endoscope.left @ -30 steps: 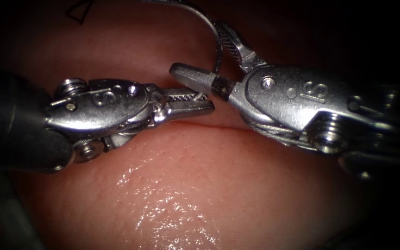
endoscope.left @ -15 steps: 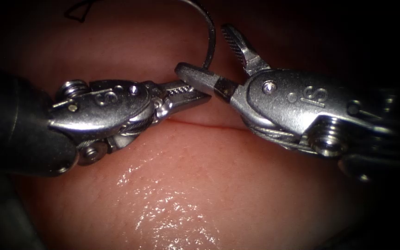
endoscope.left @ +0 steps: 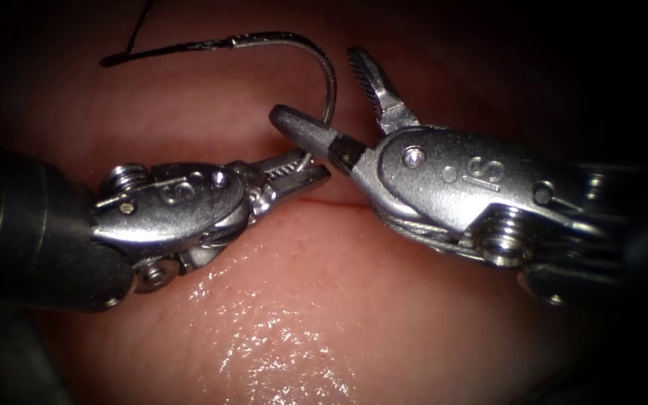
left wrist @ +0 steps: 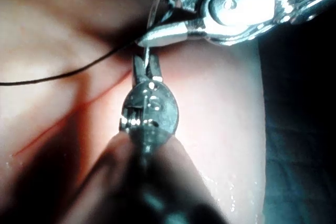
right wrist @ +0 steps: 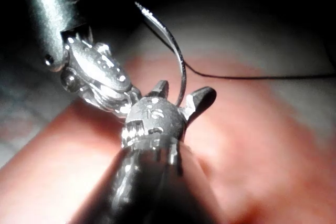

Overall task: Wound Closure
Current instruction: Pass the needle from the left to the right gripper

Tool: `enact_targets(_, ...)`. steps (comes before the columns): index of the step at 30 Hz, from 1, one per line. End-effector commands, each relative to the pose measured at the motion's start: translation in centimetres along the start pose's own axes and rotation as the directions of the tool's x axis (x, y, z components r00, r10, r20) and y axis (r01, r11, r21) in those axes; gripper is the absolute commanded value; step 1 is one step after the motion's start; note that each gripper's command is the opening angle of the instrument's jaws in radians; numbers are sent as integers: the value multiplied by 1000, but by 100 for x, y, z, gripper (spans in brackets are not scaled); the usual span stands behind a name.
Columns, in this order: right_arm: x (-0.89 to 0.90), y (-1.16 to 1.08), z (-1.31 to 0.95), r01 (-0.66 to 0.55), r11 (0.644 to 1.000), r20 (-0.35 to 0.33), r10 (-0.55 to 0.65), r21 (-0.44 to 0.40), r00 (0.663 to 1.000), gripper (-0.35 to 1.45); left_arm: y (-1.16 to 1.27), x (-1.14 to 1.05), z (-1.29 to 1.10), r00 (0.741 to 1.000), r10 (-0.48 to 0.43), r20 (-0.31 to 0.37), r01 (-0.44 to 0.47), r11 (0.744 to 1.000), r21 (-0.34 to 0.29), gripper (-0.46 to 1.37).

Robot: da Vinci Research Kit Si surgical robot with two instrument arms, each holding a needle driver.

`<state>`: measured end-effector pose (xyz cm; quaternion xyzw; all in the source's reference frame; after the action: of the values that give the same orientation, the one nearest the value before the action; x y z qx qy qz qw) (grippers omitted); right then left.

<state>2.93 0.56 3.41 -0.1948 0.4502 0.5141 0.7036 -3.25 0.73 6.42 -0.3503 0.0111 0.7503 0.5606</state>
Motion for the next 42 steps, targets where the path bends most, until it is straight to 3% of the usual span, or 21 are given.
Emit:
enact_targets(1, 1, 2, -1, -2, 1000, 1, 2, 5, 1000, 128, -1, 1, -1, 1000, 2, -3, -2, 1000, 7, -35)
enact_targets(32, -8, 1, 6, -108, 994, 0, 108, 17, 994, 114, -1, 8, -4, 997, 67, -34, -66, 996, 56, -35)
enact_targets(39, -8, 0, 7, -108, 994, 0, 108, 16, 994, 101, 0, 8, -5, 995, 89, -34, -87, 995, 58, -35)
enact_targets(42, -8, -1, 7, -108, 994, 0, 108, 16, 994, 83, 1, 8, -6, 994, 97, -41, -95, 994, 56, -35)
